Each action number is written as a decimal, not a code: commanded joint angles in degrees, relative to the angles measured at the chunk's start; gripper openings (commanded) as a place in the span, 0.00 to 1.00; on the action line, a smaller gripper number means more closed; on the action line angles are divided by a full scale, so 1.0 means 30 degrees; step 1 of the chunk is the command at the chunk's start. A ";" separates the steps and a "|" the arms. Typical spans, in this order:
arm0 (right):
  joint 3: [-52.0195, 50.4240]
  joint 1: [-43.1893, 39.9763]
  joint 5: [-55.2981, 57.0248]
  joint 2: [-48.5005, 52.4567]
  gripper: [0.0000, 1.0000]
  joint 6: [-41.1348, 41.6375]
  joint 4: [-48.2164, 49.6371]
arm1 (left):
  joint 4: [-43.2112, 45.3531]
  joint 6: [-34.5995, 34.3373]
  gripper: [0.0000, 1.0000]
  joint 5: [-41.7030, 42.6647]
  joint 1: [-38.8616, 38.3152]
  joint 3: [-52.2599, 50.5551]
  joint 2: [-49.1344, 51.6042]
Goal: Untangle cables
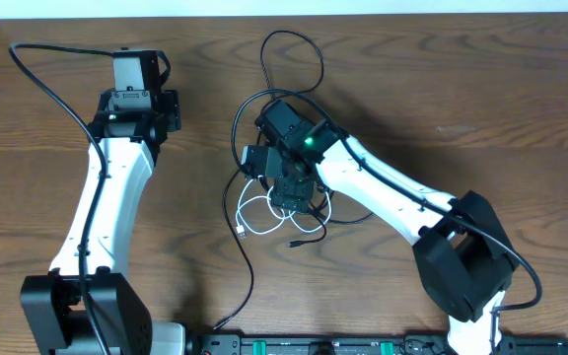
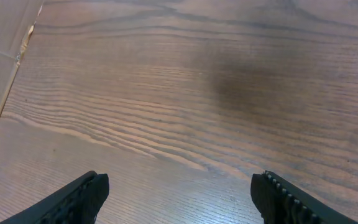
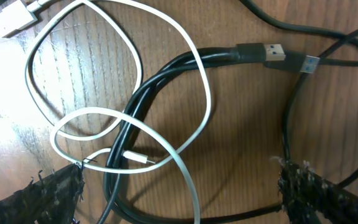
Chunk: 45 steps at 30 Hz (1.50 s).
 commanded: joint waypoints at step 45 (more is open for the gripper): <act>-0.0168 0.0350 0.3723 -0.7767 0.02 0.4699 0.0750 | -0.0036 -0.0044 0.77 -0.0051 0.0029 0.0095 -0.0240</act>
